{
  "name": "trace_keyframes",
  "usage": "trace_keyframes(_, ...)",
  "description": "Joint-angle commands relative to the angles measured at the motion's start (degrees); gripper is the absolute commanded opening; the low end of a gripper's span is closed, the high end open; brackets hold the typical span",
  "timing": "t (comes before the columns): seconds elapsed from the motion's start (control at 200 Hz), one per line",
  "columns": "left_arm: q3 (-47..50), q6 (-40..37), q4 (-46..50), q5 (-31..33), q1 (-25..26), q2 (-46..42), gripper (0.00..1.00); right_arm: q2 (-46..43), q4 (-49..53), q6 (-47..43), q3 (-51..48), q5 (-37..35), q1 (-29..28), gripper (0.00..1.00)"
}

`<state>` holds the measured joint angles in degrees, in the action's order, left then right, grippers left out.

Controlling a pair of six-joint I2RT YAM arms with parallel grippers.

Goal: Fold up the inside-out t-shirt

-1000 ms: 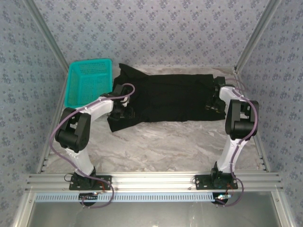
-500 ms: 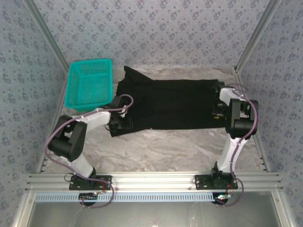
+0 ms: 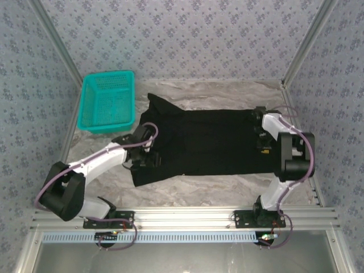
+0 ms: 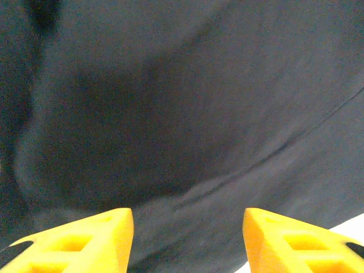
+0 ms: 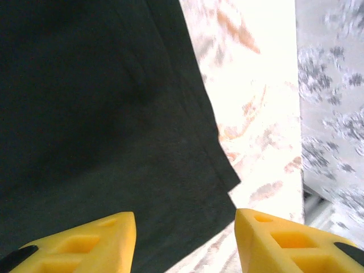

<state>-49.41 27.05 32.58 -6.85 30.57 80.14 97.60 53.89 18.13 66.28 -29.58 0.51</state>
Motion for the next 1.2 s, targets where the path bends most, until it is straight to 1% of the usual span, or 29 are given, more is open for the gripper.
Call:
trace_keyframes(0.0,-7.33,-3.79,-3.50,-1.70,-4.13,6.00,0.54,-4.42,-4.94,-0.46,3.52,9.63,-2.05,0.52)
trace_keyframes(0.055,-10.49,-4.94,-3.60,-1.92,-5.71,10.62,0.53,-4.37,-5.80,-0.72,4.80,11.38,-3.34,0.52)
trace_keyframes(0.22,-17.35,-7.07,-3.61,-2.55,-7.44,20.40,0.51,-0.87,-4.20,-1.90,9.46,10.86,-6.22,0.51)
trace_keyframes(0.305,-20.43,-8.47,-2.93,-1.65,-7.54,23.47,0.50,0.53,-4.27,-2.13,10.14,11.29,-6.94,0.51)
trace_keyframes(0.375,-23.12,-9.31,-1.41,0.39,-7.93,25.75,0.49,1.33,-4.32,-2.40,10.35,11.64,-7.67,0.51)
trace_keyframes(0.47,-24.37,-9.88,-1.20,1.40,-8.39,27.70,0.49,2.28,-3.81,-2.83,10.69,11.08,-8.41,0.51)
trace_keyframes(0.56,-24.35,-9.91,-1.57,1.12,-8.76,28.66,0.45,2.61,-3.28,-3.25,10.85,9.91,-8.76,0.51)
trace_keyframes(0.665,-24.50,-10.06,-1.92,1.14,-9.03,29.44,0.33,2.80,-3.09,-3.45,10.72,9.67,-8.85,0.51)
trace_keyframes(0.73,-24.64,-10.22,-2.00,2.25,-9.12,29.40,0.23,2.92,-3.01,-3.54,10.80,9.72,-8.88,0.51)
trace_keyframes(0.829,-24.08,-10.15,-3.54,2.76,-9.47,28.68,0.11,3.09,-2.91,-3.67,10.95,9.39,-9.00,0.51)
trace_keyframes(0.914,-24.54,-10.95,-3.08,4.09,-9.73,28.21,0.04,3.15,-2.44,-3.80,11.40,9.04,-8.96,0.51)
trace_keyframes(1.034,-24.88,-11.61,-2.44,6.85,-10.74,26.91,0.01,2.86,-2.12,-4.28,11.80,8.25,-8.97,0.51)
trace_keyframes(1.119,-24.83,-11.76,-2.63,9.59,-11.64,25.63,0.02,2.95,-2.38,-4.59,12.15,8.05,-8.65,0.51)
trace_keyframes(1.194,-24.86,-11.59,-2.92,10.65,-12.50,24.99,0.03,3.49,-2.94,-4.97,12.63,8.40,-8.26,0.51)
